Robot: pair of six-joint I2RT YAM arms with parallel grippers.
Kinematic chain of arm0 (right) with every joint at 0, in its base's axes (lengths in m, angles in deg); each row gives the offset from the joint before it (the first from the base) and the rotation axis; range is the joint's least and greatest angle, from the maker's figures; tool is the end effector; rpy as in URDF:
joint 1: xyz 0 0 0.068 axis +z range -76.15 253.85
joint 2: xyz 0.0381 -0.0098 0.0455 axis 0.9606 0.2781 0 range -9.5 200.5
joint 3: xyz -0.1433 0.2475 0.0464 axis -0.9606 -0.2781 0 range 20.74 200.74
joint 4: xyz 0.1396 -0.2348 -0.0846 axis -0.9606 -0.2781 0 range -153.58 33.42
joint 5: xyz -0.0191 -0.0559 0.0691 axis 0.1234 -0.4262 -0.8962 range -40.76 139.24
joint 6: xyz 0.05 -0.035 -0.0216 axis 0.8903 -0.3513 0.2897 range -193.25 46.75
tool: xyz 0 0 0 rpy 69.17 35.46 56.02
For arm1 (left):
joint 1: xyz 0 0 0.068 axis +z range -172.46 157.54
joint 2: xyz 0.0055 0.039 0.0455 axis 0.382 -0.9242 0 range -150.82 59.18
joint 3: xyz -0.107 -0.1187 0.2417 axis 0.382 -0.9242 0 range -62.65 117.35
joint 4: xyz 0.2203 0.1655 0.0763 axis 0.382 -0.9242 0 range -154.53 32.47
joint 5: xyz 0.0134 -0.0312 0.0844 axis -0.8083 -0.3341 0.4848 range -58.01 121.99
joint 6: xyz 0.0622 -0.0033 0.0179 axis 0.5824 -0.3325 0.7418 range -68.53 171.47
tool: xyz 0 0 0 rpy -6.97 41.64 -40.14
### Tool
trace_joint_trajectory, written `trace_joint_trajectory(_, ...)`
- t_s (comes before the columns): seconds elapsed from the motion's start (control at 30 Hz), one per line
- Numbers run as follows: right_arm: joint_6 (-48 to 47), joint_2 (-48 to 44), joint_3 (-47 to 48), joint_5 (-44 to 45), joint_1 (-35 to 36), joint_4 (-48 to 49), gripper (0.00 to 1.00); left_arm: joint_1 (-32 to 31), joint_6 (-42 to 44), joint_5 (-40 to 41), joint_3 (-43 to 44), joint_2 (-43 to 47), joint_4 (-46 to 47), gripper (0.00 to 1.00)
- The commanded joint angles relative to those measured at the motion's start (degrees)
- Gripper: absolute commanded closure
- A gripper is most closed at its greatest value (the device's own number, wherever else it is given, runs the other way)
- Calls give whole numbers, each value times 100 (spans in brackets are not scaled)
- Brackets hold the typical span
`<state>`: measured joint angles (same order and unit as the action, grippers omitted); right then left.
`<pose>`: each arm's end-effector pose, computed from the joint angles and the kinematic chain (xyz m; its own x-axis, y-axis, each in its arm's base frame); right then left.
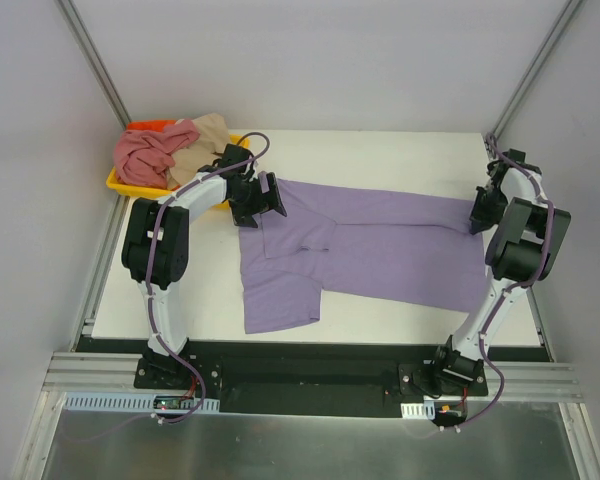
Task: Fold and stack the t-shirts
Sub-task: Fold the flattened tshirt in 1/3 of the way, then grap the side of the flattened tshirt closest away from the robot with both arms
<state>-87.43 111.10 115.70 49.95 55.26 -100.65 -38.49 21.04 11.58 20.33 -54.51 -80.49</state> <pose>0.4516 -0.1526 0.1758 -0.9410 0.0581 -0.3334 0.0953 0.9908 -0.0962 0.4455 -0.1464 0.1866 -0.8993 -0.2354 -0.3686 0.0022 0.8403 -0.5422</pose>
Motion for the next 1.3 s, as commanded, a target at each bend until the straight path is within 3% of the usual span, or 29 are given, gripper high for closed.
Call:
trace_joint_trajectory(0.0,318,-458,287,315,92,-759,100,56,-15,72,-27,66,28,1)
trace_joint_trajectory(0.2,600,-537,225,851,101,-1059,99,74,-50,238,-98,119,-7,1)
trace_joint_trajectory(0.37,855,-520,339,1721,84,-1156,91,74,-33,388,-115,119,-59,1)
trace_joint_trajectory(0.43,916,-519,462,1818,84,-1270,70,65,-6,414,-80,119,-86,1)
trace_joint_trajectory(0.47,969,-554,497,1862,84,-1331,64,74,2,449,-54,110,-112,1)
trace_joint_trajectory(0.53,1083,-694,506,1994,84,-1437,39,74,-6,467,-36,136,-138,1)
trace_joint_trajectory(0.63,1189,-1080,340,1969,84,-1447,18,74,11,458,-19,276,-165,1)
trace_joint_trajectory(0.67,1154,-1239,226,1698,75,-1342,3,74,11,476,-19,321,-165,1)
trace_joint_trajectory(0.83,1048,-1688,-337,-656,13,-621,4,-40,29,239,113,540,-200,1)
trace_joint_trajectory(0.9,1118,-1723,-547,-1097,39,-410,4,-171,64,300,157,620,-244,1)
trace_joint_trajectory(1.03,996,-1584,-865,-1407,84,162,4,-497,187,239,332,524,-253,1)
trace_joint_trajectory(1.27,785,-758,-452,-1451,119,118,4,-594,275,-26,1193,-732,-490,1)
